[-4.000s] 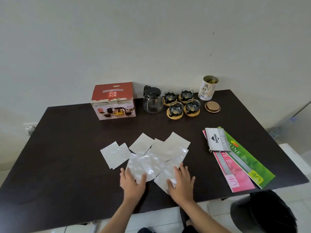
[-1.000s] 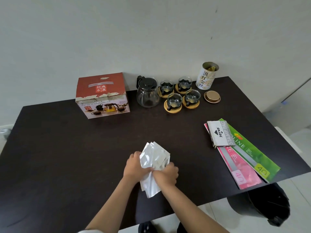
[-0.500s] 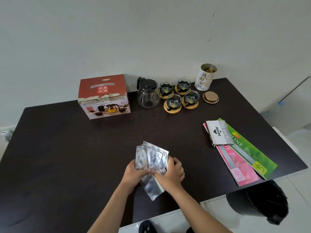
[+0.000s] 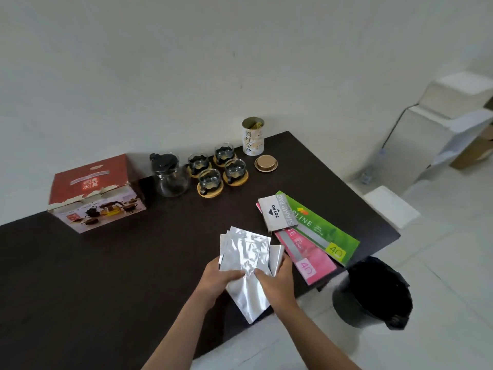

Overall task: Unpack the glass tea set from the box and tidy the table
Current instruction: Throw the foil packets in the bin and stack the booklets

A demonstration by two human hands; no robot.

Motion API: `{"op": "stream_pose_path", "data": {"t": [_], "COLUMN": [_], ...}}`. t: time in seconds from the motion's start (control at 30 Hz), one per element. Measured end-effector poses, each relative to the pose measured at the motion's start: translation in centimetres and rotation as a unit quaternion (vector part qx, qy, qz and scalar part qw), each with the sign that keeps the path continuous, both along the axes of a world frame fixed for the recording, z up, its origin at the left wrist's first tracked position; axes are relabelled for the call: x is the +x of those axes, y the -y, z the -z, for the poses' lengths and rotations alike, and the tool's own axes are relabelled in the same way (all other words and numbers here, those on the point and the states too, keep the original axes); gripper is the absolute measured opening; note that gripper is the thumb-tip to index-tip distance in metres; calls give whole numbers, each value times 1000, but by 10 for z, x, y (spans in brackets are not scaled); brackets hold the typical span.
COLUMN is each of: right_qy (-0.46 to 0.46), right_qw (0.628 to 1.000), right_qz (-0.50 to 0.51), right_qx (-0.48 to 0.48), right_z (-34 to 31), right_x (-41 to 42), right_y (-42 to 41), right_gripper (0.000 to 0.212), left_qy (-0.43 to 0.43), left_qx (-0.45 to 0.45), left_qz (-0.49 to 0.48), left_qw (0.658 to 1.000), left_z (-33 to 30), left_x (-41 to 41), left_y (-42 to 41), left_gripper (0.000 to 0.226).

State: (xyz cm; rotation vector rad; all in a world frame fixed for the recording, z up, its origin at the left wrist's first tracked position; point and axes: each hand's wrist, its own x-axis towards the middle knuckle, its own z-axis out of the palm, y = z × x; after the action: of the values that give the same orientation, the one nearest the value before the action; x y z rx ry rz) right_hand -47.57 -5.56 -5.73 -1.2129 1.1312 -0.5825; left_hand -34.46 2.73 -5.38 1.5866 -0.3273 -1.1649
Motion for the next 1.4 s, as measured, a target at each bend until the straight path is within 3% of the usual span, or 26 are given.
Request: {"op": "stream_pose_path", "data": {"t": [0.17, 0.3, 0.57, 0.7, 0.87, 1.07, 1.13, 1.27, 1.4], "right_qy": [7, -10, -71, -92, -134, -198, -192, -179, -223], "right_qw": [995, 986, 946, 932, 920, 893, 891, 885, 888], "right_qz": [99, 165, 289, 315, 325, 343, 334, 340, 307], "right_qx": [28, 37, 126, 153, 176, 214, 238, 265, 261], "right_z": [1, 6, 45, 63, 99, 155, 169, 191, 188], "right_x": [-106, -192, -309, -326, -323, -320, -323, -336, -346], "right_y": [59, 96, 132, 151, 197, 267, 286, 315, 330], "right_gripper": [37, 31, 28, 24, 22, 37, 42, 75, 69], "left_qy": [0, 28, 69, 92, 185, 237, 235, 249, 318], "left_qx": [16, 16, 86, 128, 173, 222, 247, 273, 295], "left_qz": [81, 159, 313, 334, 357, 399, 412, 435, 448], "left_qw": [997, 987, 943, 929, 899, 858, 845, 821, 782], "left_z": [-5, -2, 42, 64, 101, 159, 176, 211, 226], "left_x": [-87, -166, -278, -301, -309, -322, -325, -325, -323], "left_y": [81, 141, 224, 251, 301, 371, 389, 413, 423], "left_gripper": [48, 27, 43, 32, 43, 47, 56, 101, 97]}}
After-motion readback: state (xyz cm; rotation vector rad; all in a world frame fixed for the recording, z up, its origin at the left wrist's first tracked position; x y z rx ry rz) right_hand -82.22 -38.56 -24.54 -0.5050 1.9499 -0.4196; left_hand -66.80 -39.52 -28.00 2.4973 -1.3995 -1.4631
